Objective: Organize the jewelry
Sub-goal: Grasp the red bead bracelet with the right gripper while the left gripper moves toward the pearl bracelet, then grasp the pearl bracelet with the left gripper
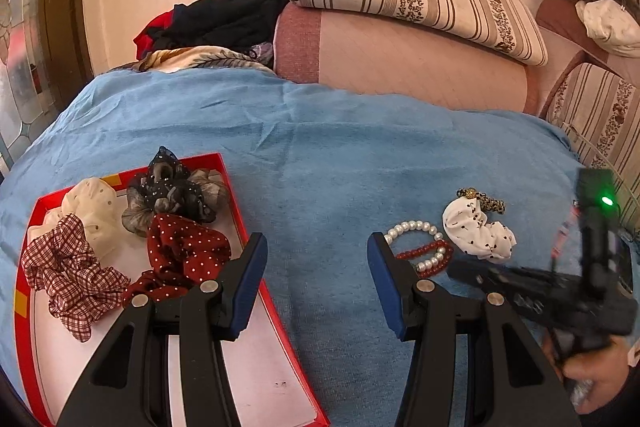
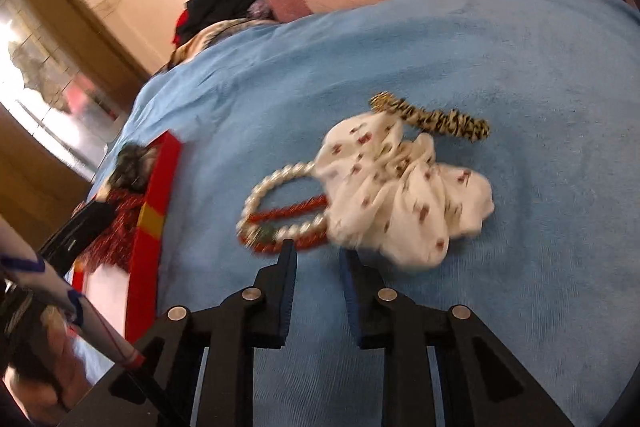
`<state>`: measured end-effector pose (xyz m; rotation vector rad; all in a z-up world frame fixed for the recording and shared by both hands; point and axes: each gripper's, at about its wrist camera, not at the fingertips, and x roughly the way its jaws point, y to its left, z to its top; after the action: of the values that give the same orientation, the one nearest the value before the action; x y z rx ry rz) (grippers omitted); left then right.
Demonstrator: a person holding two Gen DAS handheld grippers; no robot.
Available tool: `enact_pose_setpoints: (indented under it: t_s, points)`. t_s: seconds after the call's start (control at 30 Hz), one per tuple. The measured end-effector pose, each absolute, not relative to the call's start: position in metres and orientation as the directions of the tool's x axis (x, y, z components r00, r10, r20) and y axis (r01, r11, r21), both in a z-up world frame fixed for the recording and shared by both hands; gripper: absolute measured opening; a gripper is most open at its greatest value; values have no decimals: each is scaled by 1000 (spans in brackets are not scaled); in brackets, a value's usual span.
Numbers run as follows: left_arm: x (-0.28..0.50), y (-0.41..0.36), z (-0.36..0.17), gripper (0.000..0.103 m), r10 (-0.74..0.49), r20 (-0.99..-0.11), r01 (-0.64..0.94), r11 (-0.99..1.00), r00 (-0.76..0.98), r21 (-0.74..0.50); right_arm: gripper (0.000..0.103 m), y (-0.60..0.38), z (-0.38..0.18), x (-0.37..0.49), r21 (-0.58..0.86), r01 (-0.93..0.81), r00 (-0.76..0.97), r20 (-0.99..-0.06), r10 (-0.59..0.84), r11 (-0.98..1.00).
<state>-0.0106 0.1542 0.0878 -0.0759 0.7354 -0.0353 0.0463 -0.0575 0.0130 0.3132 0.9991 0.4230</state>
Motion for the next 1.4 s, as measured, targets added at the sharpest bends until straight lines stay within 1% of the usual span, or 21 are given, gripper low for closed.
enact_pose_setpoints:
  t_s: [0.07,0.13,0.17,0.2,0.23,0.3,0.4,0.57,0.7,0.83,0.93,1.13,1.17,1.2,1.27,1.33,1.37,1.4]
  points:
    - [-11,156,88,51,-57,-668,4,997,742,-81,23,-60,6,56,431,-156,481,-753,449,889]
    - [-11,157,88,51,-58,-668,3,997,742,-83,23,-64,4,62,459,-150,483,-739,470,876]
    - [-11,158,88,51,-56,-668,1,997,742,-82,21,-63,4,64,463,-160,485,-732,478,872]
    - [-10,158,88,51,-56,-669,2,997,741,-82,17,-62,5,64,460,-175,485,-729,482,871]
    - [-10,157,88,51,-57,-669,2,997,741,-83,8,-60,5,63,463,-211,475,-721,504,861]
    - [-9,155,88,51,-55,-670,4,997,740,-78,8,-55,8,60,461,-243,472,-712,520,853]
    - [-8,152,88,51,-53,-671,7,997,740,-70,8,-53,19,50,428,-257,495,-712,499,866]
    - [-5,148,85,51,-57,-677,11,997,734,-71,8,-75,46,25,354,-225,554,-720,418,908]
    - [0,138,77,51,-95,-702,52,995,706,-82,8,-98,61,10,342,-177,576,-724,378,923]
    - [16,128,62,51,-163,-754,76,986,636,-149,8,-120,61,0,361,-120,575,-734,361,925]
    - [31,125,55,51,-189,-776,42,978,601,-205,8,-129,55,4,417,-109,552,-730,404,902]
    - [66,102,36,50,-155,-835,15,985,527,-173,8,-131,53,6,435,-118,544,-724,424,893]
    - [70,98,32,49,-150,-843,22,987,517,-162,8,-131,53,6,435,-116,544,-724,423,893]
    - [73,95,29,44,-143,-848,28,988,511,-149,8,-132,53,7,440,-114,543,-723,427,891]
    - [80,87,21,42,-99,-863,32,995,496,-95,8,-134,53,8,451,-112,542,-719,435,885]
    - [86,78,16,37,-35,-859,48,999,511,-12,8,-135,54,8,454,-113,544,-716,437,884]
    - [86,73,15,32,-1,-854,57,998,521,34,8,-135,54,9,454,-113,545,-716,437,884]
    - [84,70,16,14,9,-850,63,997,526,50,8,-135,55,9,456,-112,546,-714,438,883]
